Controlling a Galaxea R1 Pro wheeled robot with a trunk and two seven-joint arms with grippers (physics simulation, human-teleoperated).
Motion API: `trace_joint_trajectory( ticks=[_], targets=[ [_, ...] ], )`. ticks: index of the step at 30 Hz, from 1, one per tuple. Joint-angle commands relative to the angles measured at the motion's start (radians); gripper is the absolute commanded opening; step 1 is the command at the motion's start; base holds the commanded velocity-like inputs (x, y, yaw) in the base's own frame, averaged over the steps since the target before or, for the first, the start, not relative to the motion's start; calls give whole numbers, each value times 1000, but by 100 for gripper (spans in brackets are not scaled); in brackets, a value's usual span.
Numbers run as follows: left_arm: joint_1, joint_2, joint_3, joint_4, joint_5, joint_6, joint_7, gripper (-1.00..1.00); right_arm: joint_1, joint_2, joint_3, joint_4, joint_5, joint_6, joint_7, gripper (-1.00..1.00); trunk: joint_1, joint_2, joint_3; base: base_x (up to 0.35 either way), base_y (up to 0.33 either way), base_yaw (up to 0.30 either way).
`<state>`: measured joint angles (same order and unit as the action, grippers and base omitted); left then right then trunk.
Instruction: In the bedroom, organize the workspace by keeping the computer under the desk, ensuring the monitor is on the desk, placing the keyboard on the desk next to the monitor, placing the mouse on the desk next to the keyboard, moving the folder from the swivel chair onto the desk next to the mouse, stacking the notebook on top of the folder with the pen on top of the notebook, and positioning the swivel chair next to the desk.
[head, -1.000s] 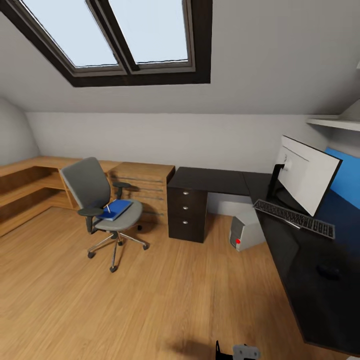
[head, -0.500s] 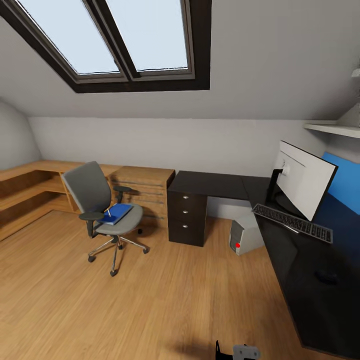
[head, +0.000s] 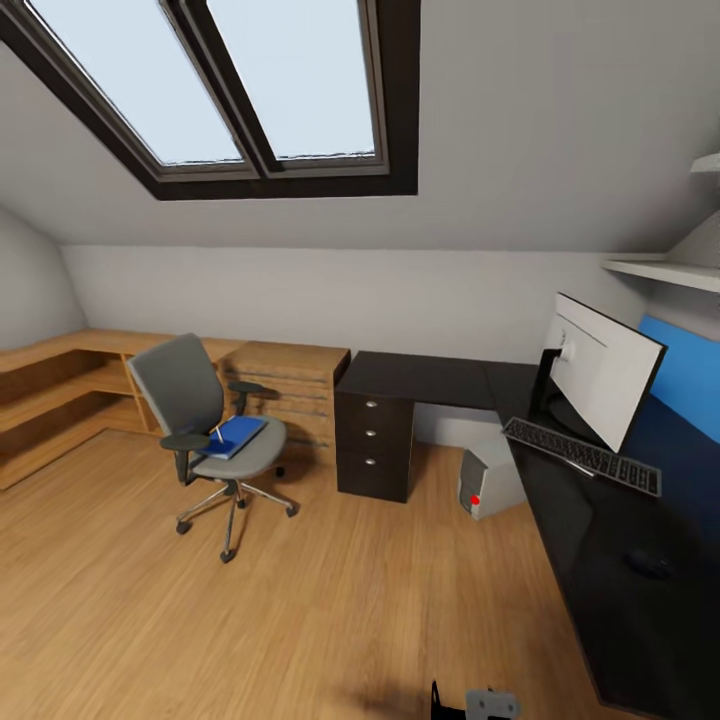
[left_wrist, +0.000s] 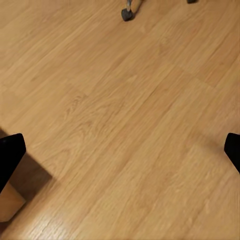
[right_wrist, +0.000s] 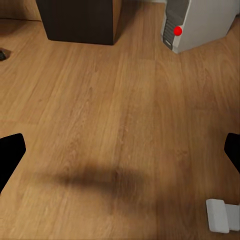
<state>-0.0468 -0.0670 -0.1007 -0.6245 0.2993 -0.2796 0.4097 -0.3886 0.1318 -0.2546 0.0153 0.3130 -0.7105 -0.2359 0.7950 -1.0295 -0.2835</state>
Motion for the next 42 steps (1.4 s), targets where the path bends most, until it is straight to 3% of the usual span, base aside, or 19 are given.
trace_joint_trajectory(
  ticks=[1,8,42],
  targets=[
    [-1,1,-7,0,11,-6,6,100,-1,0,-6,2,11,-3,-6,100,-4,6,4,0,0,0],
    [-1,1,-7,0,11,-6,6,100,-1,0,-6,2,11,-2,-6,100,-31,55,35,0,0,0],
    [-1,1,-7,2,12,-6,6,100,-1,0,-6,2,11,-1,-8,100,-161,293,142,0,0,0]
  ],
)
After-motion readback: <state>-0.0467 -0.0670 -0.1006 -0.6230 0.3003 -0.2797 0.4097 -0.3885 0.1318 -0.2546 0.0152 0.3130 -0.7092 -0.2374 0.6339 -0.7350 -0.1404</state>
